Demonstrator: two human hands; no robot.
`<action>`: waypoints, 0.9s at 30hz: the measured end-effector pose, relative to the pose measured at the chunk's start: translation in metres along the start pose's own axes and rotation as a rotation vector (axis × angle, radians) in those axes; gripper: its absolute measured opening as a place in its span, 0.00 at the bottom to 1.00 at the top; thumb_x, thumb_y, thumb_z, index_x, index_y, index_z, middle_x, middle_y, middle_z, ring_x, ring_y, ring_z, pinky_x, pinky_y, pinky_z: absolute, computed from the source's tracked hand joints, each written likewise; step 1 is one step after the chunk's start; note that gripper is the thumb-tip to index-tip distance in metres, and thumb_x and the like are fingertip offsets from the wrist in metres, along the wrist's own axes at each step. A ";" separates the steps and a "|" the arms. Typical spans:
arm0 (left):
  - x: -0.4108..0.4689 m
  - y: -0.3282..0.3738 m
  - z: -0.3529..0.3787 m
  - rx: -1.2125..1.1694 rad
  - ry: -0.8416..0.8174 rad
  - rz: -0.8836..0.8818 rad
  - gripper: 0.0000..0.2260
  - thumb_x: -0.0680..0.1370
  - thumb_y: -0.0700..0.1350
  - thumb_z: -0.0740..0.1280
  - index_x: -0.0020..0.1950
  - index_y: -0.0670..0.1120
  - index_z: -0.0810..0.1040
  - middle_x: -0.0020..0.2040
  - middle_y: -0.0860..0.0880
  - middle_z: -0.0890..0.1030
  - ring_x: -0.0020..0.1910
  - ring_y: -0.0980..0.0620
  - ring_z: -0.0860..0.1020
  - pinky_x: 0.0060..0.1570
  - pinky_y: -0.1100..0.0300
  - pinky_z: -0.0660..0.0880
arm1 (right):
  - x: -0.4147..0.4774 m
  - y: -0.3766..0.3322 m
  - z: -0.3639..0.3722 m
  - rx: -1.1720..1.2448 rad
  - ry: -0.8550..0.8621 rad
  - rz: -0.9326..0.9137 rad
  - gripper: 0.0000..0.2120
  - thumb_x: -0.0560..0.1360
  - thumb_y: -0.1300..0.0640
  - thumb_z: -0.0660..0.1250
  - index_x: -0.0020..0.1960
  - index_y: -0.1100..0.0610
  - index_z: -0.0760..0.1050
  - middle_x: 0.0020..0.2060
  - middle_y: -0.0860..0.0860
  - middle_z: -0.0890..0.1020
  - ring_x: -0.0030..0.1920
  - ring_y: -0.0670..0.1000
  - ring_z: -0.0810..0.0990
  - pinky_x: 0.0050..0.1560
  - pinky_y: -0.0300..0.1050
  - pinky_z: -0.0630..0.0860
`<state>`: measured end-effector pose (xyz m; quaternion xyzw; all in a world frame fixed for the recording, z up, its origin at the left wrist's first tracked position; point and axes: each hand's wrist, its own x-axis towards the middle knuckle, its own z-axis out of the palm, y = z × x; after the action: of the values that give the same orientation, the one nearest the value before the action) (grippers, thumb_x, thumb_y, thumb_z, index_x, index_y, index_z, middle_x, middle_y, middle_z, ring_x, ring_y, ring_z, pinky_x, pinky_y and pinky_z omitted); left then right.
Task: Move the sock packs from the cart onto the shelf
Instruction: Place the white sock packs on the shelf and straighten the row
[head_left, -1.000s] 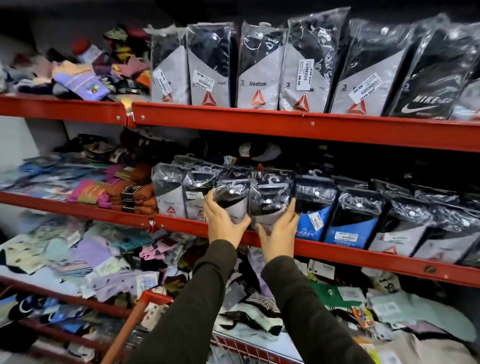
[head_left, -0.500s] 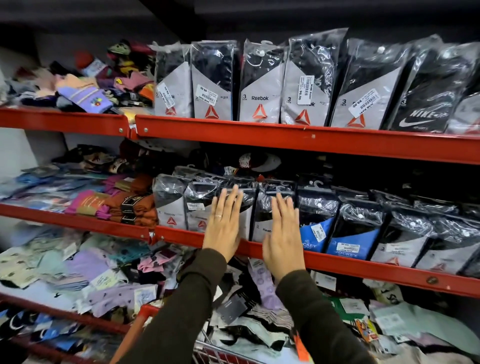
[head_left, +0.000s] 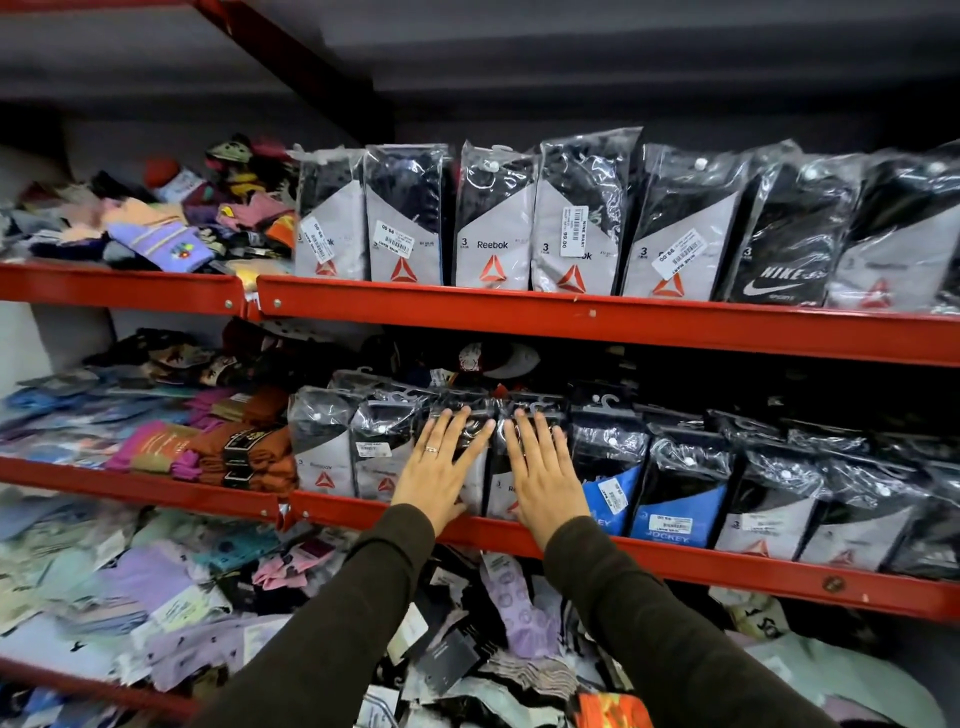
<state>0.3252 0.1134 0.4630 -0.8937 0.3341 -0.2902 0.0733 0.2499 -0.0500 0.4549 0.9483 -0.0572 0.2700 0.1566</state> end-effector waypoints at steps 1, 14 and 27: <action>0.000 0.000 0.000 -0.003 0.003 -0.002 0.61 0.71 0.62 0.73 0.73 0.50 0.20 0.81 0.38 0.42 0.81 0.38 0.44 0.80 0.44 0.46 | 0.000 0.000 -0.001 0.002 -0.001 -0.009 0.68 0.65 0.42 0.77 0.76 0.65 0.27 0.78 0.61 0.49 0.79 0.62 0.53 0.76 0.60 0.45; -0.006 0.009 -0.018 -0.210 -0.041 -0.024 0.45 0.77 0.56 0.63 0.79 0.53 0.31 0.82 0.41 0.41 0.81 0.40 0.40 0.80 0.44 0.40 | -0.011 0.027 -0.036 0.119 -0.005 -0.174 0.42 0.74 0.58 0.66 0.80 0.63 0.46 0.80 0.61 0.50 0.80 0.59 0.45 0.79 0.56 0.47; 0.048 0.124 -0.050 -0.145 0.057 0.212 0.49 0.75 0.69 0.61 0.81 0.43 0.39 0.82 0.46 0.42 0.81 0.44 0.40 0.79 0.42 0.39 | -0.068 0.139 -0.036 0.031 -0.074 0.171 0.54 0.64 0.40 0.69 0.80 0.64 0.49 0.80 0.61 0.49 0.80 0.61 0.45 0.77 0.60 0.42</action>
<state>0.2570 -0.0088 0.4862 -0.8479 0.4486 -0.2811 0.0294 0.1475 -0.1676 0.4851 0.9516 -0.1394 0.2481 0.1162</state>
